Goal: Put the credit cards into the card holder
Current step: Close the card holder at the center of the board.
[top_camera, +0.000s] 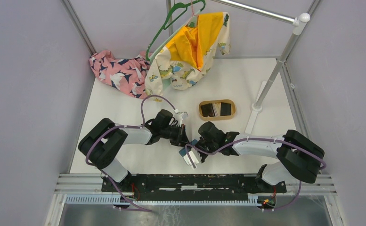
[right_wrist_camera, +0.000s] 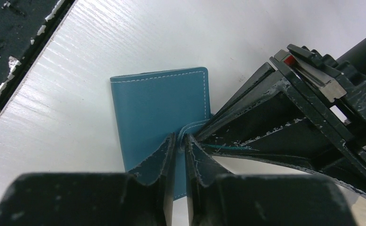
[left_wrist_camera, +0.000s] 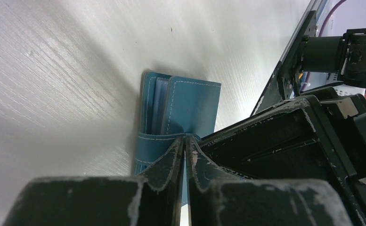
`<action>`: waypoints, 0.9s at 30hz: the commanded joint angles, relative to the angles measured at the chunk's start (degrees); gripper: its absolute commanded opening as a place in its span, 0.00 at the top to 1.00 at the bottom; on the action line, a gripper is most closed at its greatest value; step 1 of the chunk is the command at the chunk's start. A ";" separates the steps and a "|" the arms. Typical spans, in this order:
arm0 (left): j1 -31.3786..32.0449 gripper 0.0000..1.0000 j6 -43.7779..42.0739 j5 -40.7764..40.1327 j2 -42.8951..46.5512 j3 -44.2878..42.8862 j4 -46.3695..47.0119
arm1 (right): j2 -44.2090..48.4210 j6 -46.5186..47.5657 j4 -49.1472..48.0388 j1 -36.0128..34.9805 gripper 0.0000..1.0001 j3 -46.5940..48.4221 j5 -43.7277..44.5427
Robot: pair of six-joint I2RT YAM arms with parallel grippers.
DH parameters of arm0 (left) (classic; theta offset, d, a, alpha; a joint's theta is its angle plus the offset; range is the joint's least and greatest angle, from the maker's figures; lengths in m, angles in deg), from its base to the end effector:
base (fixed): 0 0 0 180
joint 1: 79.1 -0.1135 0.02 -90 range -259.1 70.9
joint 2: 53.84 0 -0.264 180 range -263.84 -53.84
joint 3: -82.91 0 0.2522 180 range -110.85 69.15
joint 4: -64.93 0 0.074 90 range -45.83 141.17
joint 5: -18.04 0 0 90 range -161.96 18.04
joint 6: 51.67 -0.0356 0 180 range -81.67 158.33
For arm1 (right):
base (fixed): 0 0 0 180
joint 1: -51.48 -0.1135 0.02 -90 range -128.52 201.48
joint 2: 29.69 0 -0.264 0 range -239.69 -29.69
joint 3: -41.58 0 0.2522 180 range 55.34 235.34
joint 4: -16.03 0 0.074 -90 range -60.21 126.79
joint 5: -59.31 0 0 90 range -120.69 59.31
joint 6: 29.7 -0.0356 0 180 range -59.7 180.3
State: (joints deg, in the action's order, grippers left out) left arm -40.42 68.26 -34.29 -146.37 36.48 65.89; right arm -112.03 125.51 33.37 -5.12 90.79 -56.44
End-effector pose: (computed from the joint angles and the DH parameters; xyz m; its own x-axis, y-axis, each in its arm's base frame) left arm 0.2039 -0.1911 0.1231 -0.8943 0.2100 -0.3952 0.4443 0.5231 -0.7273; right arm 0.1322 0.2285 0.1555 0.6428 -0.5105 -0.5711 -0.7646 -0.4735 -0.4373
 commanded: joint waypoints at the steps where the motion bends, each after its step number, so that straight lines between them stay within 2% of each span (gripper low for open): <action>1: 0.66 0.87 -1.83 -3.09 -2.52 1.24 -6.99 | -0.30 -0.05 -1.01 -0.26 0.85 1.30 3.24; 4: 0.61 0.86 -1.81 -3.07 -2.48 1.00 -7.05 | -0.41 0.35 -0.72 -0.26 0.92 1.30 3.50; 13: 0.62 0.82 -1.72 -3.41 -1.08 0.39 -8.12 | 0.17 3.82 3.11 -0.40 1.00 1.09 2.30; 27: 0.67 0.77 -1.90 -3.67 0.70 0.10 -9.43 | 1.66 6.14 5.41 -0.68 1.00 -1.16 1.86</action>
State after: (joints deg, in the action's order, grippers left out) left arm -40.34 68.26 -34.46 -145.69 35.67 63.72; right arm -111.60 131.57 34.68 -5.80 90.81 -55.22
